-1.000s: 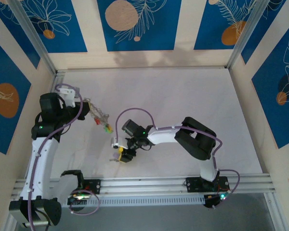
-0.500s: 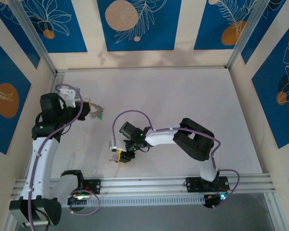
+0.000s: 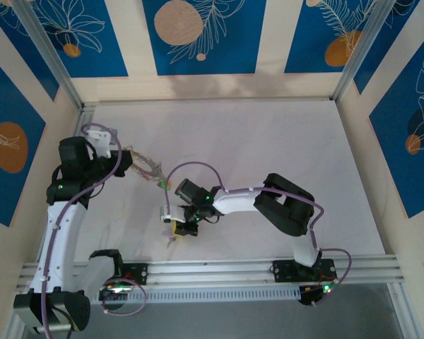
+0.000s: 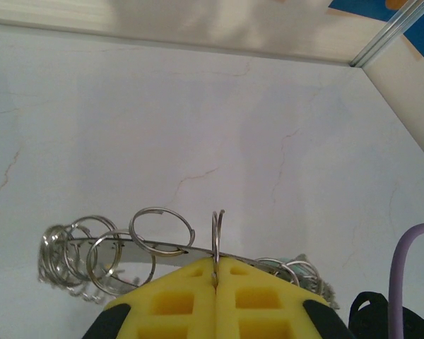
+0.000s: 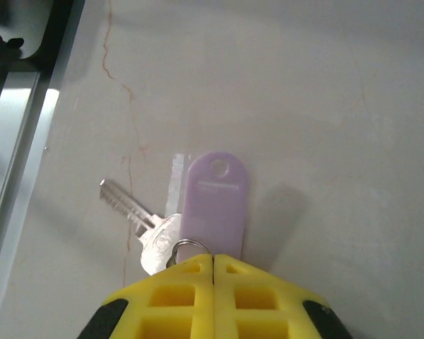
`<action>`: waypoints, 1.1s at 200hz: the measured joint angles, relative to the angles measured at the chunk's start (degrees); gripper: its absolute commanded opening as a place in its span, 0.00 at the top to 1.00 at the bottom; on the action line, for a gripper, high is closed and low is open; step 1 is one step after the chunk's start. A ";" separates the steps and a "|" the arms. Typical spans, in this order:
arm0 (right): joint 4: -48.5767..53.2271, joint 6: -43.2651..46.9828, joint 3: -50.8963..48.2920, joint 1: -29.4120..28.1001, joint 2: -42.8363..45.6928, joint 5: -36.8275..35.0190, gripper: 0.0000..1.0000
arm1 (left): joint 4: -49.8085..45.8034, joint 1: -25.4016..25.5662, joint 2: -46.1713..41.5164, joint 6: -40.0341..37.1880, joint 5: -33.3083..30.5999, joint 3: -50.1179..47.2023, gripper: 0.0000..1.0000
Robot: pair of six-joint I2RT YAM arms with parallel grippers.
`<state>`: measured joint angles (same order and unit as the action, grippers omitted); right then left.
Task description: Put the keys on the keyring
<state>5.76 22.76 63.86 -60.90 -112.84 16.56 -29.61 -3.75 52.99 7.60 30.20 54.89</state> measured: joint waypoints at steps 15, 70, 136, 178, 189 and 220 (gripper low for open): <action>-0.09 -0.09 -0.26 0.04 0.15 0.37 1.00 | 0.00 0.00 0.00 0.00 0.00 0.00 1.00; -0.24 -1.42 -3.87 1.36 4.81 2.05 1.00 | 0.00 0.00 0.00 0.00 -0.07 -0.02 1.00; -4.46 -8.09 -11.39 5.64 14.10 4.66 1.00 | 0.00 0.00 -0.02 0.02 0.07 -0.07 1.00; -6.21 -11.69 -13.64 5.92 14.47 2.93 1.00 | 0.00 0.00 -0.02 0.07 0.46 -0.13 1.00; -6.34 -12.85 -14.25 5.97 14.47 1.88 1.00 | 0.02 0.00 -0.04 0.07 0.46 -0.20 1.00; -6.69 -15.85 -14.80 5.97 14.38 -1.62 1.00 | 0.02 0.00 -0.07 0.09 0.48 -0.48 1.00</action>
<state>-0.93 6.92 49.06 -54.94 -98.45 14.94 -29.58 -3.75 52.93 7.68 30.68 54.41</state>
